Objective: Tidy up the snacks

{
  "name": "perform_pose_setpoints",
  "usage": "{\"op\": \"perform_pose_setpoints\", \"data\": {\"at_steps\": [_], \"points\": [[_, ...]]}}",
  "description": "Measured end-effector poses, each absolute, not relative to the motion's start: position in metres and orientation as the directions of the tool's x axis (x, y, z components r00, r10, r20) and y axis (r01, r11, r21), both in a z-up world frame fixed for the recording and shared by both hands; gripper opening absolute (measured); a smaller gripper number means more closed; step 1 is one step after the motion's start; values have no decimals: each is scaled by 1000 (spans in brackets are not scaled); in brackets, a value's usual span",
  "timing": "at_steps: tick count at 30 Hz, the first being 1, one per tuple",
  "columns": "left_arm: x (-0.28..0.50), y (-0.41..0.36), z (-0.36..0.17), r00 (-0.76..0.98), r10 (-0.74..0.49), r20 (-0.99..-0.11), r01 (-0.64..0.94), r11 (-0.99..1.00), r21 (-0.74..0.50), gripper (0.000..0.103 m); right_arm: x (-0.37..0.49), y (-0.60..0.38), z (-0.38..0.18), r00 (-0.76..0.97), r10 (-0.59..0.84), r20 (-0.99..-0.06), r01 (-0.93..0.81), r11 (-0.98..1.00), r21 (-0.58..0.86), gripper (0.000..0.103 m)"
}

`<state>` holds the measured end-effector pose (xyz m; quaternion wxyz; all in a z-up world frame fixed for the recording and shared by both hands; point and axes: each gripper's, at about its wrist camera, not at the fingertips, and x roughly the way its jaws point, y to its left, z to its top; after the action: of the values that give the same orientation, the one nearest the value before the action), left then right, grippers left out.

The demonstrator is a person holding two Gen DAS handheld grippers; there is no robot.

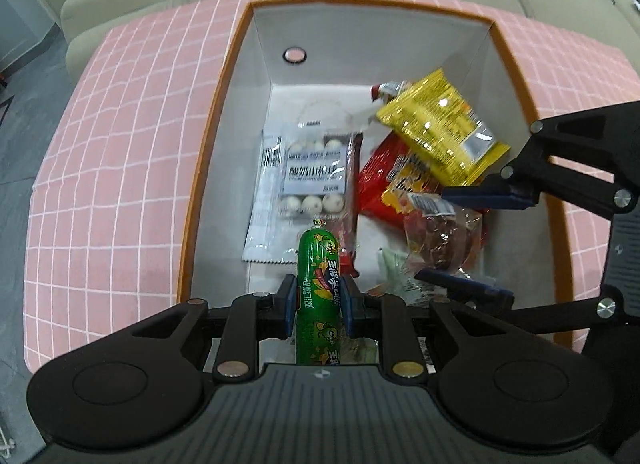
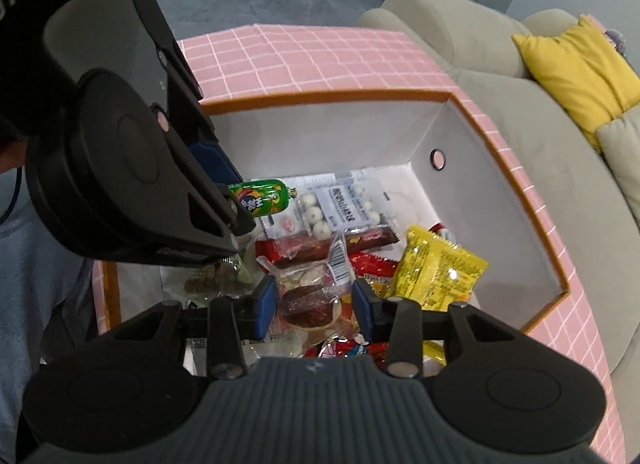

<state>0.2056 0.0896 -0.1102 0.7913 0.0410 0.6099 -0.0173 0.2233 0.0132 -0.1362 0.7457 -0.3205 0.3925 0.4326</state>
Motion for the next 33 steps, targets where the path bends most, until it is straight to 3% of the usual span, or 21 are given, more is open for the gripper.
{"op": "perform_pose_setpoints", "data": {"at_steps": [13,17,20,24,29,33], "points": [[207,93,-118,225,56,-973,74,995,74,26,230,11,-146,264,371,-891,-897,434,-85,47],[205,93,-101,272,45,-961,65,996,65,43,226,7,-133,281,380,-881,-899,425,-103,70],[198,92,-81,330,31,-944,69,996,57,48,223,2,-118,319,395,-861,-891,435,-130,78],[186,93,-49,454,21,-891,48,998,48,52,217,-11,-92,403,420,-813,-857,485,-174,82],[164,91,-8,596,27,-802,-17,1000,21,52,211,-39,-55,510,493,-705,-770,627,-118,90],[140,86,19,708,36,-706,-58,998,-7,52,196,-58,-33,631,468,-618,-661,741,-114,95]]}}
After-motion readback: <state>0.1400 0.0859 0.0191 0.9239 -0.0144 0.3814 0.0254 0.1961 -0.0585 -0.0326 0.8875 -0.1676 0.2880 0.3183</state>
